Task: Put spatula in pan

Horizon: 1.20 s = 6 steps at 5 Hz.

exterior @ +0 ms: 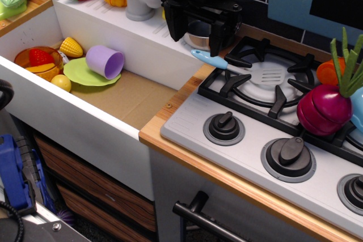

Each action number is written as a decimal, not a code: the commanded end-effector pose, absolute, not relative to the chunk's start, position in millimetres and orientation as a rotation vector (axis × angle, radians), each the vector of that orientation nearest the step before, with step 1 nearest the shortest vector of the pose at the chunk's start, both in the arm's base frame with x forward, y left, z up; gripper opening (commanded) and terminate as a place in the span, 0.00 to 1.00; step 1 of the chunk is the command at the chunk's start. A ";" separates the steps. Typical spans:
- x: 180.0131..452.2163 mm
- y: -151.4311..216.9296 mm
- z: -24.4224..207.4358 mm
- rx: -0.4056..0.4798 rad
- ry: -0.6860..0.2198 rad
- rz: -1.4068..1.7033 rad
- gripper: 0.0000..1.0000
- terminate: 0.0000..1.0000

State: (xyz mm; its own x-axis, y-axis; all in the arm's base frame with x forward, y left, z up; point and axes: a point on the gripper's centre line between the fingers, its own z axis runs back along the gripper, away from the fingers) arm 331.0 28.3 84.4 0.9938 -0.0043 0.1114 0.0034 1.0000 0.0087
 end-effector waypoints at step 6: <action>355.3 47.6 75.0 0.069 -0.206 -0.674 1.00 0.00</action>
